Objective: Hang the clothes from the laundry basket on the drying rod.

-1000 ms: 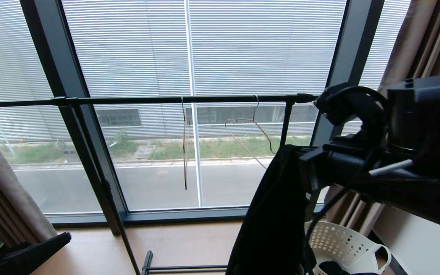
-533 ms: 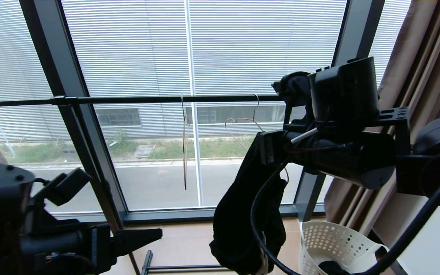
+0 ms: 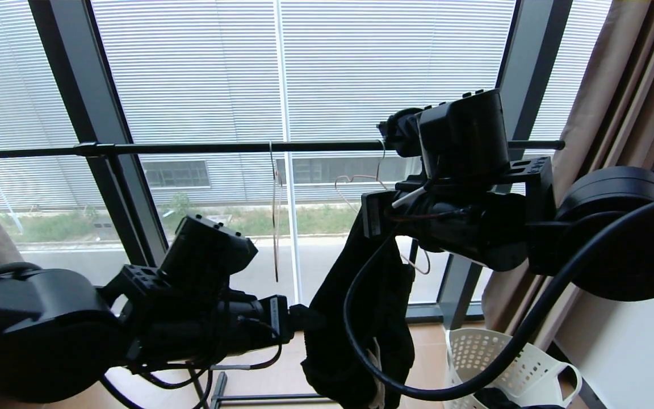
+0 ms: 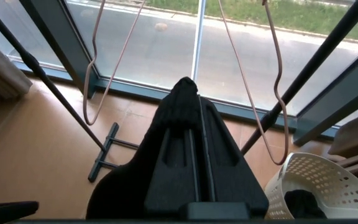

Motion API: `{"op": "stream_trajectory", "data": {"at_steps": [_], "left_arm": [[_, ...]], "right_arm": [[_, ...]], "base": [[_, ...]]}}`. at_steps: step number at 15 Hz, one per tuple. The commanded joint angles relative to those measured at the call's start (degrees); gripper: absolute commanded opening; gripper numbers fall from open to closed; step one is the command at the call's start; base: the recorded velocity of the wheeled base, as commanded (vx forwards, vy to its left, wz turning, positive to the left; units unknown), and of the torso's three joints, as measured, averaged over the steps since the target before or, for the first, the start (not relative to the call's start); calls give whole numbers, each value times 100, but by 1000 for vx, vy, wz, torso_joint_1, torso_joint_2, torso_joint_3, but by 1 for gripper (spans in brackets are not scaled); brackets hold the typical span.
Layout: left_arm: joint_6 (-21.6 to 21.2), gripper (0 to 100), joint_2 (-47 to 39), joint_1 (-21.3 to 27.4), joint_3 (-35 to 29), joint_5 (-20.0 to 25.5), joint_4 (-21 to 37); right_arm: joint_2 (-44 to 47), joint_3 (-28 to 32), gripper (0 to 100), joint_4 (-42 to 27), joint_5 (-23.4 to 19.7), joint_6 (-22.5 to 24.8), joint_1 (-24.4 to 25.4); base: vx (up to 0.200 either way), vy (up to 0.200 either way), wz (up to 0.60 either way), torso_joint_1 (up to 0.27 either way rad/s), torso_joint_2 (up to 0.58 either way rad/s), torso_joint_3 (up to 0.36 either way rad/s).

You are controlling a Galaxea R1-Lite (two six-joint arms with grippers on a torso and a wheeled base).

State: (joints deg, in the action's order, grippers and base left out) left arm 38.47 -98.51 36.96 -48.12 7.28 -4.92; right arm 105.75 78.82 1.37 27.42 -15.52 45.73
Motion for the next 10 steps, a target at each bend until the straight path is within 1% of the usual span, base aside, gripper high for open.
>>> {"op": "stream_trajectory", "data": {"at_steps": [1,4,8,9,10], "left_arm": [[11,100,-819,22,-312,-227,-8],[2,100,-1082,22,-348,-341,-8],[2,100,-1091,13,-75,-403,0],[11,0,-1082,13,22,-543,0],[11,0,-1047,13,145,-684,-8]], "right_arm": [[-64,-16,0,4,1,-65,68],[-204,-78,0,4,1,-100,173],[-450,-254,0,4,27,-136,156],[-503,-368,0,13,132,-136,138],[-556,-456,0,13,273,-136,94]], "base": [[0,0,0,0,0,0],[0,0,0,0,0,0],[0,0,0,0,0,0],[0,0,0,0,0,0],[0,0,0,0,0,0]]}}
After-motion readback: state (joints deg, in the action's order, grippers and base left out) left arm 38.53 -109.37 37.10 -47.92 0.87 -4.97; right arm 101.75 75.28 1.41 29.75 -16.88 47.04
